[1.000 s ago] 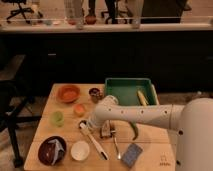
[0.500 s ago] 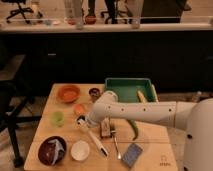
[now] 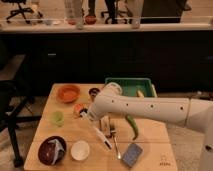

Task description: Place brush in tray

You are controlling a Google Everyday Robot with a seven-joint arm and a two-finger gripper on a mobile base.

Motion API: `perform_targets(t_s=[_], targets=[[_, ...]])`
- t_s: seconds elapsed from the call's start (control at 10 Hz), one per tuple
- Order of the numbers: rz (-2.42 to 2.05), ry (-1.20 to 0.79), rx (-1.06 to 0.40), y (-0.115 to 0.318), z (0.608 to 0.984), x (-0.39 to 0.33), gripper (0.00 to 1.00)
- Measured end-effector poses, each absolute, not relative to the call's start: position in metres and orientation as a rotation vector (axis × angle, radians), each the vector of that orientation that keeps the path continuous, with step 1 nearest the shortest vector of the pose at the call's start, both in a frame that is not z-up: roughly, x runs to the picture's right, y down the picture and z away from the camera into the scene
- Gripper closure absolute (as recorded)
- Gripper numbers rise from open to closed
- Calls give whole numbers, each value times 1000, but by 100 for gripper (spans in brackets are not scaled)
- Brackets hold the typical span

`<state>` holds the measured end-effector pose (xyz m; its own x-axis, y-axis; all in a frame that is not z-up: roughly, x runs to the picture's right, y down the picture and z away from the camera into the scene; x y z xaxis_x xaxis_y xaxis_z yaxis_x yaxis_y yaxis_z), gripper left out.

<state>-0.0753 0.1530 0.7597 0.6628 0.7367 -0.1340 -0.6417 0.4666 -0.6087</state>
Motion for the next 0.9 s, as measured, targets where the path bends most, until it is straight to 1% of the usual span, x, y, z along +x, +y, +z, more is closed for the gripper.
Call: perform_targets(t_s=[0.2,0.4,0.7,0.9], targets=[[854,-149,-644,136,751,-60,81],[865,-135,-616,109,750,-44,81],[859,-114,-617,66,768,-38,81],[848,-105,-619,29,786,-37,81]])
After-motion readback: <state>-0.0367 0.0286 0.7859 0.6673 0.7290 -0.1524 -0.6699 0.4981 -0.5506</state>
